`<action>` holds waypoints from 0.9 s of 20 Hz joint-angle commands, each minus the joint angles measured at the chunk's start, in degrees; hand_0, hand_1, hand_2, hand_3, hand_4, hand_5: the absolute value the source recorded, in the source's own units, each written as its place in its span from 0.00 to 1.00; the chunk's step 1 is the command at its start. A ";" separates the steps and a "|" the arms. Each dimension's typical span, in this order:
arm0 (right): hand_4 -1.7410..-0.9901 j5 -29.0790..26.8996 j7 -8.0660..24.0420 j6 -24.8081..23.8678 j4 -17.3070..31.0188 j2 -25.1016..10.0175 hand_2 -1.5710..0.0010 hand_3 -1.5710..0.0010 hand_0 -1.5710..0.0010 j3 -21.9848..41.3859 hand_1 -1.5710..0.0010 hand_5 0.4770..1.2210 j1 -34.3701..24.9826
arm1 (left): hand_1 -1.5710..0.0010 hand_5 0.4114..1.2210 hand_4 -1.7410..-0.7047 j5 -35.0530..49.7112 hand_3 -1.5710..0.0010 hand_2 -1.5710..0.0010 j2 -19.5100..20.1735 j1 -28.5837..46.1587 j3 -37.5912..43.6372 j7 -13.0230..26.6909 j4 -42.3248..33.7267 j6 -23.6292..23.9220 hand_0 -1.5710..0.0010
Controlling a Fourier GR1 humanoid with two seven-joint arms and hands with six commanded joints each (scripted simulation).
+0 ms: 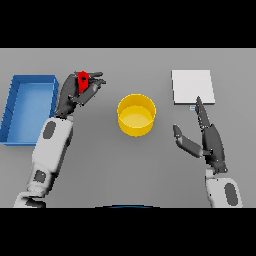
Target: Pick up the red beaker and tilt it to pour out 1 green nut into yellow bowl. Pick up the yellow bowl and place it on the metallic measuring scale.
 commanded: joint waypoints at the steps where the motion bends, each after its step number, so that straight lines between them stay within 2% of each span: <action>1: 0.69 0.17 -0.68 0.03 0.42 -0.06 1.00 1.00 1.00 0.05 1.00 0.24 0.15 | 0.01 0.89 0.02 -0.48 0.01 0.01 0.57 -0.19 -0.47 0.42 -0.06 -0.05 0.01; 3: 0.69 0.73 -0.77 -0.23 0.60 -0.13 1.00 1.00 1.00 0.17 1.00 0.25 -0.13 | 0.01 0.90 0.02 -1.13 0.01 0.01 1.70 -0.76 -1.26 0.93 0.15 -0.34 0.01; 5: 0.70 1.12 -2.20 -0.34 0.84 -0.02 1.00 1.00 1.00 0.44 1.00 0.25 0.67 | 0.01 0.90 0.01 -2.46 0.01 0.01 3.12 -1.07 -2.76 1.13 -0.34 -0.70 0.01; 6: 0.71 1.52 -1.60 -0.44 0.51 -0.02 1.00 1.00 1.00 0.69 1.00 0.25 0.75 | 0.01 0.89 0.01 -4.23 0.01 0.01 4.38 -1.13 -4.36 1.16 -0.82 -0.84 0.01; 12: 0.74 1.45 0.28 -0.10 0.66 -0.49 1.00 1.00 1.00 0.43 1.00 0.25 0.11 | 0.00 0.88 0.00 -16.75 0.00 0.00 9.24 -6.66 -15.07 9.97 -1.63 -3.12 0.00; 18: 0.74 1.04 0.84 0.51 -0.92 0.20 1.00 1.00 1.00 1.18 1.00 0.26 1.82 | 0.00 0.94 0.00 -29.71 0.00 0.00 11.60 -12.38 -25.70 13.47 -1.00 -7.28 0.00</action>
